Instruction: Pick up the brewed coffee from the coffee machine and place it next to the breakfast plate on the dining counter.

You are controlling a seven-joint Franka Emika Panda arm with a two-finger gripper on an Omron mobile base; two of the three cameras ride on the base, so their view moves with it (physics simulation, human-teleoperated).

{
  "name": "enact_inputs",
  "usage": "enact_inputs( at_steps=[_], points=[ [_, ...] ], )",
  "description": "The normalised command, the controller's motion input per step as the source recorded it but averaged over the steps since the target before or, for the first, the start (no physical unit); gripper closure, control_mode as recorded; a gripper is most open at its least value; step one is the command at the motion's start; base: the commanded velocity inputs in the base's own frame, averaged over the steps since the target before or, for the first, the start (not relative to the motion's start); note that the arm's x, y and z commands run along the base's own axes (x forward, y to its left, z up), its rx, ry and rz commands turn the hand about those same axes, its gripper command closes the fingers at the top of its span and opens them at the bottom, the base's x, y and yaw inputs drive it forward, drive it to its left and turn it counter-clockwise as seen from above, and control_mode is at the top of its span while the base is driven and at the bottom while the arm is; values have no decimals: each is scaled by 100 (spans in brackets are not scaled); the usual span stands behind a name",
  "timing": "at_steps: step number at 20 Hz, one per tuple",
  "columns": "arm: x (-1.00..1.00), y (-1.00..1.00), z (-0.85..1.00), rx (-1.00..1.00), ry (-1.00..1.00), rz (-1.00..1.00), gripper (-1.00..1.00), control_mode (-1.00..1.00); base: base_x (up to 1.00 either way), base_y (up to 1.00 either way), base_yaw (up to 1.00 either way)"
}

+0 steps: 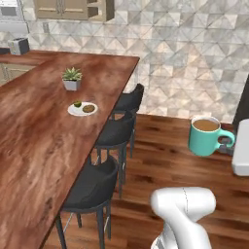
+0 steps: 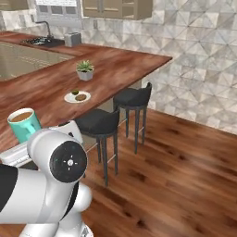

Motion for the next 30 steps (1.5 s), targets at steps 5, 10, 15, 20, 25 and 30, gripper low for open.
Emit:
enact_inputs(
  at_steps=[5,10,15,20,25,30],
  points=[
    [0,0,0,0,0,0,100,100,96,-69,45],
    [0,0,0,0,0,0,100,100,89,-73,46],
    [0,0,0,0,0,0,100,100,57,-84,47],
    [0,0,0,0,0,0,100,100,33,-90,47],
    [0,0,0,0,0,0,100,100,20,-85,50],
    [0,0,0,0,0,0,100,100,18,-71,50]
  ],
)
